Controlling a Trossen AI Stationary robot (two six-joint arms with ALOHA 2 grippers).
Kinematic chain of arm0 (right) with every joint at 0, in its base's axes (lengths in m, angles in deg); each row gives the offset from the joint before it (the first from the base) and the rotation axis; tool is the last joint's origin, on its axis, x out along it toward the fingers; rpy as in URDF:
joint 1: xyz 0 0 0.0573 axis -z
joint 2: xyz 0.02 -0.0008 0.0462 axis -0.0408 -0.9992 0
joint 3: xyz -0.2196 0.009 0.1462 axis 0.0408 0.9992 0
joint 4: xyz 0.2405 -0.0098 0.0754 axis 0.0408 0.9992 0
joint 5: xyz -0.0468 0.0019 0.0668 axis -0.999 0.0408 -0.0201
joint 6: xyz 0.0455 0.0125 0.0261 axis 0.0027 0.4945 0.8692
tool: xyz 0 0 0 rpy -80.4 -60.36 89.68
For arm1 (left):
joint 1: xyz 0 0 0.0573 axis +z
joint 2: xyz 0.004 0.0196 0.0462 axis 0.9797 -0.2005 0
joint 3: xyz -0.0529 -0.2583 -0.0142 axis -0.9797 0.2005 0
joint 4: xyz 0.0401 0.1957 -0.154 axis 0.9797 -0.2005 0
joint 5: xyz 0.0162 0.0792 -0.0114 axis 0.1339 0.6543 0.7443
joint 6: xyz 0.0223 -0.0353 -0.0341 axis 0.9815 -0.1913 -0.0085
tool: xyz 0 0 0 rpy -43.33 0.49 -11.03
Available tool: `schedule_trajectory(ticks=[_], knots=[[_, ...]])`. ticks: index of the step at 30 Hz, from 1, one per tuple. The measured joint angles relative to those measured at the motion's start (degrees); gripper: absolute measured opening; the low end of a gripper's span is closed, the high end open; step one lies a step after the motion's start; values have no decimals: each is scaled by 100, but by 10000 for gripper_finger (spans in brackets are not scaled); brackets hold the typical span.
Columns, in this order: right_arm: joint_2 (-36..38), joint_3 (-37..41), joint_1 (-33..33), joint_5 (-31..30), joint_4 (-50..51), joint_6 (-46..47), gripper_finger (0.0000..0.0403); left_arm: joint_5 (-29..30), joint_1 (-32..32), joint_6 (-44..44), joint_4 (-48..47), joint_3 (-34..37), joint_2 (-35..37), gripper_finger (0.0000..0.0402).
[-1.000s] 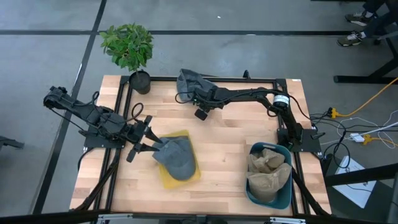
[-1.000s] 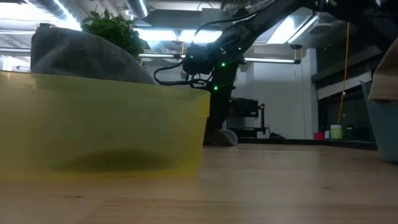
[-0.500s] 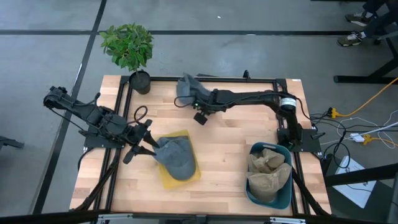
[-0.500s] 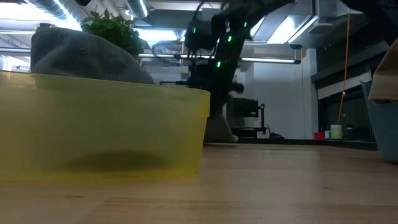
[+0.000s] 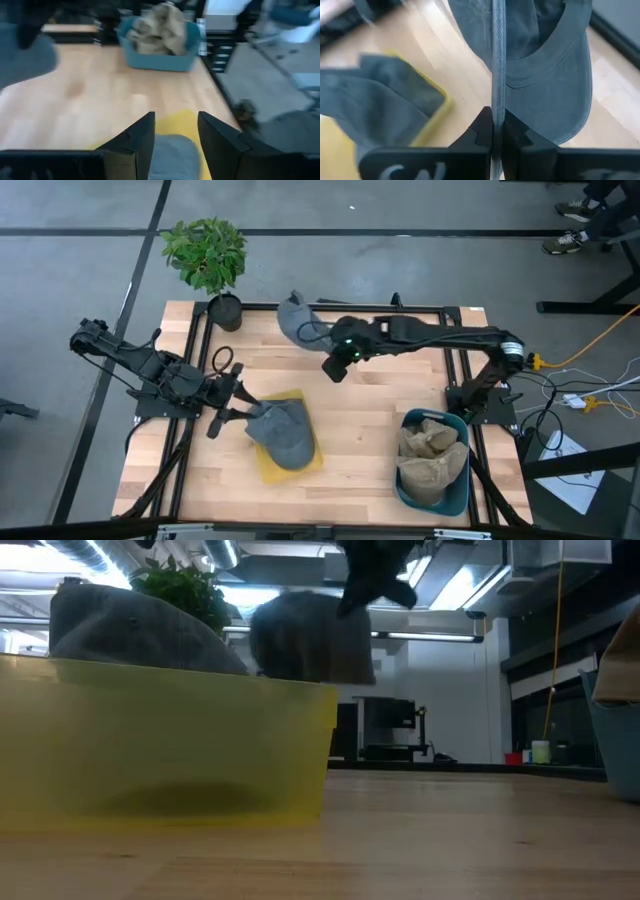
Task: Pick & Place hat
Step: Put the blue cap into the yellow bin
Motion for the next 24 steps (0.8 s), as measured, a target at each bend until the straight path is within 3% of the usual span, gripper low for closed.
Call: schedule_trajectory(ticks=[5,9,13,17,24], knots=[[515,0,-104,96,-335,240,13,1045,0,616,180,0,-71,145],[717,0,-228,733,-815,160,13,1854,0,1305,501,0,-240,145],[769,0,-407,1121,-1160,-21,13,2172,0,2296,838,0,-382,145],[778,0,-552,1139,-1147,-147,13,2360,-2,2906,1033,0,-439,145],[778,0,-719,1115,-1161,-293,19,3976,-2,3261,1204,0,-461,145]])
